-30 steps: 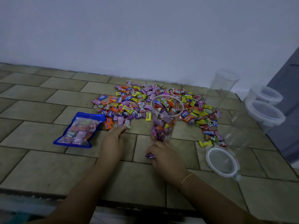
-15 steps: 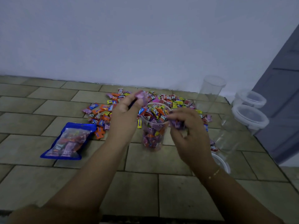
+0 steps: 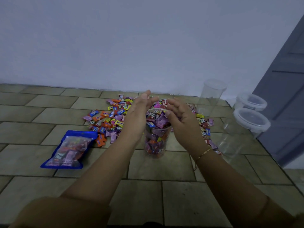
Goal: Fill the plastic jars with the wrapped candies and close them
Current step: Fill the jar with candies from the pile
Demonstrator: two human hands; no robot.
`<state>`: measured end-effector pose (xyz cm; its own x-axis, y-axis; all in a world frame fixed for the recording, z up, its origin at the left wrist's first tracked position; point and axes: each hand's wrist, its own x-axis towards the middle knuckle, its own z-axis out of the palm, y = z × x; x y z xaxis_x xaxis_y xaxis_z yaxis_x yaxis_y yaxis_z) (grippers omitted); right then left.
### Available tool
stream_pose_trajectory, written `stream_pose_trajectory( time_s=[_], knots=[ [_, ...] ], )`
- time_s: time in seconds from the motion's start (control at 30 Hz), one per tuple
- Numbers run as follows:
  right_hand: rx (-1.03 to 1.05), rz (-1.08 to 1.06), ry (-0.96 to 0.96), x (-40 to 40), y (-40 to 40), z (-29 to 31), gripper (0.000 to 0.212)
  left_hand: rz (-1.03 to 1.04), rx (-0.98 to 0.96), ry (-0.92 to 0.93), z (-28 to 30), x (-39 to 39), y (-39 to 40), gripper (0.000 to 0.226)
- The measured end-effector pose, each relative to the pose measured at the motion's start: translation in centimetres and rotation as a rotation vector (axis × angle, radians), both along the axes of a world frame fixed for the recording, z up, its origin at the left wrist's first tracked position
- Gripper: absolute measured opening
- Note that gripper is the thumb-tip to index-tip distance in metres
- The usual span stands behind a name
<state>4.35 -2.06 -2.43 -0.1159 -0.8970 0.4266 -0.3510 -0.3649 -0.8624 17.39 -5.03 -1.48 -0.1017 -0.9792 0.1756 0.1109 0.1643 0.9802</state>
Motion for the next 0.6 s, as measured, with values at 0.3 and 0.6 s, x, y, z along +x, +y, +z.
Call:
stream_pose_trajectory(
  time_s=[0.3,0.6],
  knots=[
    [0.13,0.055,0.039,0.0,0.2,0.3,0.044,-0.058,0.04,-0.086,1.5,0.1,-0.4,0.049],
    [0.159,-0.108,0.356,-1.7,0.2,-0.2,0.023,-0.124,0.148,-0.353,-0.4,2.5,-0.7,0.043]
  ],
)
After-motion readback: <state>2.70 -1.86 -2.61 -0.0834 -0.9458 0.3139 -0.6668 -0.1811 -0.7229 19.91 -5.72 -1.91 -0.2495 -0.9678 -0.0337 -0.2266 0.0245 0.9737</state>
